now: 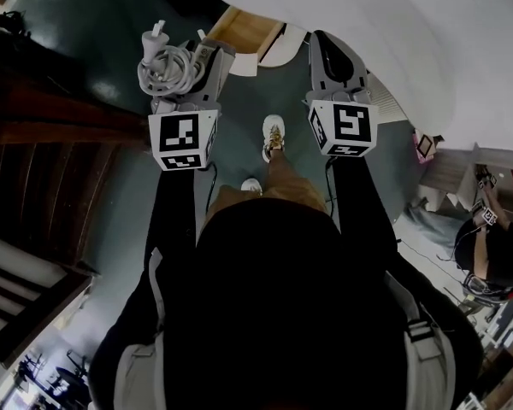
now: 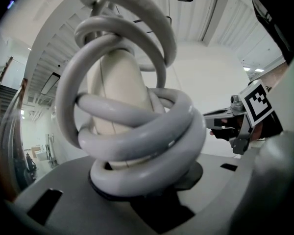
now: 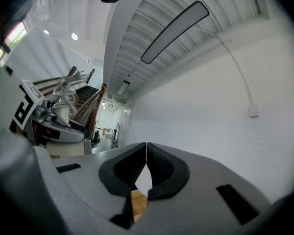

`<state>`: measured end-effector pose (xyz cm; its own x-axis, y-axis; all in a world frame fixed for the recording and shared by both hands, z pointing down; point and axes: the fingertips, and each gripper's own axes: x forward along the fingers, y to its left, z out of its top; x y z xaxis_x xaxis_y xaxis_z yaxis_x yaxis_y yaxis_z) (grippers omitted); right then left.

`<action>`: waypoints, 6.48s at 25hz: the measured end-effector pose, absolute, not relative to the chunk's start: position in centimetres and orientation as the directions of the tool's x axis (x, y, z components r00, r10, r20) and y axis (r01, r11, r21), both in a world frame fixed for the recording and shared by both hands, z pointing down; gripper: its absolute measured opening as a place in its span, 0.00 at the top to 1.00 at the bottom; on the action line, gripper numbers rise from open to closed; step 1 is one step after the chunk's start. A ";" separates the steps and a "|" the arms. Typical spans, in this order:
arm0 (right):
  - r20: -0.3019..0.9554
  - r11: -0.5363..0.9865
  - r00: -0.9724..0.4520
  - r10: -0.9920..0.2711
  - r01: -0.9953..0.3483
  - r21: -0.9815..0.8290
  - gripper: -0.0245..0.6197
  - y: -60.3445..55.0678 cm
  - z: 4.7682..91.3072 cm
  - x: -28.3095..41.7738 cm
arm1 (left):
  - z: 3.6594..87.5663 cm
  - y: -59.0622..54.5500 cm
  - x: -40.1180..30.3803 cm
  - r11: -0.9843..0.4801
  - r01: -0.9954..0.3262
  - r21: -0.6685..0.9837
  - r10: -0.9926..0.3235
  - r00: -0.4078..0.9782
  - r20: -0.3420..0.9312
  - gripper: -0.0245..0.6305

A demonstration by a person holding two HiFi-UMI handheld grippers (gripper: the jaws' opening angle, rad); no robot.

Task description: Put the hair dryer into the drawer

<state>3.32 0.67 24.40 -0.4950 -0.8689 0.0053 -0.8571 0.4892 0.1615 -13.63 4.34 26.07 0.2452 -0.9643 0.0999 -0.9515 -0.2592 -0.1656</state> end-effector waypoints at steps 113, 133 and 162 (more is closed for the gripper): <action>0.473 0.711 -0.621 -0.625 -0.703 0.015 0.92 -21.9 47.7 7.0 | 76.3 -18.7 -12.2 -0.880 -0.362 -0.306 -0.230 -0.238 0.944 0.65; 0.460 0.733 -0.646 -0.609 -0.680 0.017 0.92 -21.5 47.8 6.8 | 76.1 -18.7 -11.6 -0.880 -0.371 -0.296 -0.229 -0.214 0.950 0.55; 0.295 0.739 -0.703 -0.648 -0.673 0.020 0.92 -24.3 40.1 2.9 | 64.0 -17.4 -12.0 -0.796 -0.462 -0.390 -0.354 -0.167 0.920 0.55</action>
<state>2.95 -24.32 40.15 -0.7025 -0.6478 0.2947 -0.6731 0.7393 0.0203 -12.03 -17.40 63.95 -0.1668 -0.3538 0.9203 -0.4622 -0.7964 -0.3900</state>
